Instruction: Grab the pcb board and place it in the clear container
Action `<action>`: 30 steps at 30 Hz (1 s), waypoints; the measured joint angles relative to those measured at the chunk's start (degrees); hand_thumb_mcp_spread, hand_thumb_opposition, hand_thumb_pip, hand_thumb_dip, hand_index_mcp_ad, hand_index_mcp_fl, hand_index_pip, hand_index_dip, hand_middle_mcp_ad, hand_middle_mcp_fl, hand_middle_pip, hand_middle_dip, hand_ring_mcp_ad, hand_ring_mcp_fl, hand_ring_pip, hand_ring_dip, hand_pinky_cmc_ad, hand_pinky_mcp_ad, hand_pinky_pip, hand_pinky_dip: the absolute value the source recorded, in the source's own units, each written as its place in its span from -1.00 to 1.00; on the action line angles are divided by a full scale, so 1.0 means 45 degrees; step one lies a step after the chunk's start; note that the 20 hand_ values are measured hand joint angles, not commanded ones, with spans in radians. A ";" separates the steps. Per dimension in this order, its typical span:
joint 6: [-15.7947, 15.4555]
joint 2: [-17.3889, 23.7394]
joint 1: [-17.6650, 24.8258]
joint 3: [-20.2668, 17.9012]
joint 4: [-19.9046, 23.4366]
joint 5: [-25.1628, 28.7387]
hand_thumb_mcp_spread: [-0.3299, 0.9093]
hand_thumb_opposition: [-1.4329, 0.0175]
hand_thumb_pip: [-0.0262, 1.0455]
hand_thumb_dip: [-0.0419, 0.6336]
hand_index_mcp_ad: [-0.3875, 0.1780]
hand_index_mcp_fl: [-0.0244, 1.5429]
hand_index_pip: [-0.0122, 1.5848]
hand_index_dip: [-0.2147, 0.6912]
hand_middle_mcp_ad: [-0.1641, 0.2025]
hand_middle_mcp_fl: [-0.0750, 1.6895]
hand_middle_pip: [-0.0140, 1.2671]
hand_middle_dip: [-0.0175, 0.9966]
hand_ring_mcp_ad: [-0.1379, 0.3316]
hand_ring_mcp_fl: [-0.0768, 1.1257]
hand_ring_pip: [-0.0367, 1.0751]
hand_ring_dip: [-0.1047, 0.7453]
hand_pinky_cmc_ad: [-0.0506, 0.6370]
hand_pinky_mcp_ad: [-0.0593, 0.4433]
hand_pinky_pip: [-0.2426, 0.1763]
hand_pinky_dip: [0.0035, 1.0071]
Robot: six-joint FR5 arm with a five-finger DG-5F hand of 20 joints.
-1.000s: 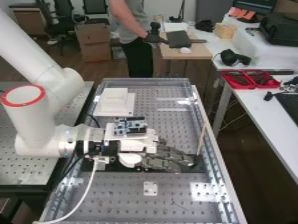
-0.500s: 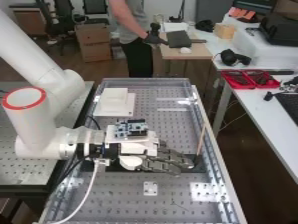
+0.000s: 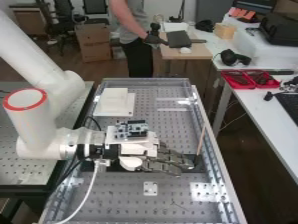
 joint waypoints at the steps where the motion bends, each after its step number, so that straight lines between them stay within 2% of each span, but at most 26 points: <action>1: 0.0014 0.0003 0.0000 -0.0006 -0.0003 0.0007 0.23 -0.24 0.48 -0.06 0.15 -0.46 0.94 -0.64 0.23 -0.65 -0.79 -0.62 0.09 -0.74 -0.78 -0.76 0.16 -0.35 -0.18 -0.17; 5: 0.0073 0.0070 0.0003 -0.0052 0.0044 0.0044 0.26 -0.26 0.42 -0.06 0.19 -0.40 0.92 -0.64 0.21 -0.62 -0.79 -0.62 0.11 -0.71 -0.78 -0.76 0.16 -0.28 -0.14 -0.22; 15: 0.0217 0.0830 0.0030 -0.0267 0.0054 0.0351 0.26 -0.27 0.41 -0.09 0.22 -0.36 0.93 -0.64 0.22 -0.61 -0.79 -0.62 0.11 -0.68 -0.78 -0.76 0.20 -0.31 -0.13 -0.31; 24: 0.0482 0.2228 0.0528 -0.1050 0.0266 0.0975 0.26 -0.28 0.41 -0.09 0.21 -0.35 0.93 -0.64 0.21 -0.61 -0.79 -0.62 0.11 -0.68 -0.78 -0.76 0.20 -0.31 -0.13 -0.32; 30: 0.1011 0.3527 0.1450 -0.1711 0.0496 0.1534 0.26 -0.28 0.32 -0.08 0.21 -0.29 0.91 -0.62 0.24 -0.61 -0.79 -0.62 0.11 -0.68 -0.78 -0.76 0.20 -0.30 -0.13 -0.32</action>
